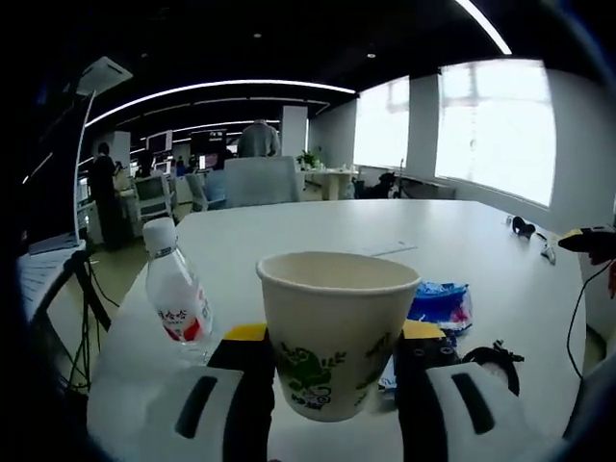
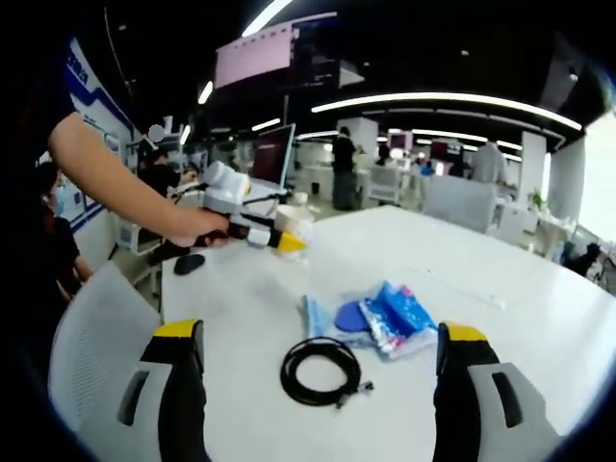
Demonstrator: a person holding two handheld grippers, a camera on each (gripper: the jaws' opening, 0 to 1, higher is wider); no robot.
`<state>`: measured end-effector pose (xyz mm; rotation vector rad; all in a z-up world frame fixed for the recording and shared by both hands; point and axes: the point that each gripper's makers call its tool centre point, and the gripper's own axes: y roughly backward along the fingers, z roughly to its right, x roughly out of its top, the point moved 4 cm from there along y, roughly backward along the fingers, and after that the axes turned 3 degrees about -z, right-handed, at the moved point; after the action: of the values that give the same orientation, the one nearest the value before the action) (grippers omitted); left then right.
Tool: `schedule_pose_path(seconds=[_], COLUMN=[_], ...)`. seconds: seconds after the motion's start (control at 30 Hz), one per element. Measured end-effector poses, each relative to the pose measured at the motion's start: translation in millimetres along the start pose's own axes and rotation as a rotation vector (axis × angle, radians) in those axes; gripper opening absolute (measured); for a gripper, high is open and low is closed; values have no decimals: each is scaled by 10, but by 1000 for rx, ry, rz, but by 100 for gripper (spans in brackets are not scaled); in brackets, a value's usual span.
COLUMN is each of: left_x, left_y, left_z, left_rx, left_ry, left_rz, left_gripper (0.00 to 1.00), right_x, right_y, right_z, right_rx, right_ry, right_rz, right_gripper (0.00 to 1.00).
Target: Arrange the tabletop items into an orderly group along one side of the table until the central work area is clear of visible clutter.
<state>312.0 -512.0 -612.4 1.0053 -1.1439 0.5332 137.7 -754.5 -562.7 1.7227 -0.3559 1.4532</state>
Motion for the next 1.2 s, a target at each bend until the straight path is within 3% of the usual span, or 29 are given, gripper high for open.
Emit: schedule_pose_path(seconds=[0.63, 1.2], left_x=[-173, -320], left_y=[-387, -597], left_z=[-265, -403], left_rx=[16, 26], left_ry=[58, 68], left_rz=[18, 22], left_gripper=[47, 47], right_x=[-120, -186], right_y=[-46, -172], right_z=[116, 210], right_rx=[-37, -39], right_ry=[-17, -36], right_rz=[-34, -69], right_gripper=[97, 97])
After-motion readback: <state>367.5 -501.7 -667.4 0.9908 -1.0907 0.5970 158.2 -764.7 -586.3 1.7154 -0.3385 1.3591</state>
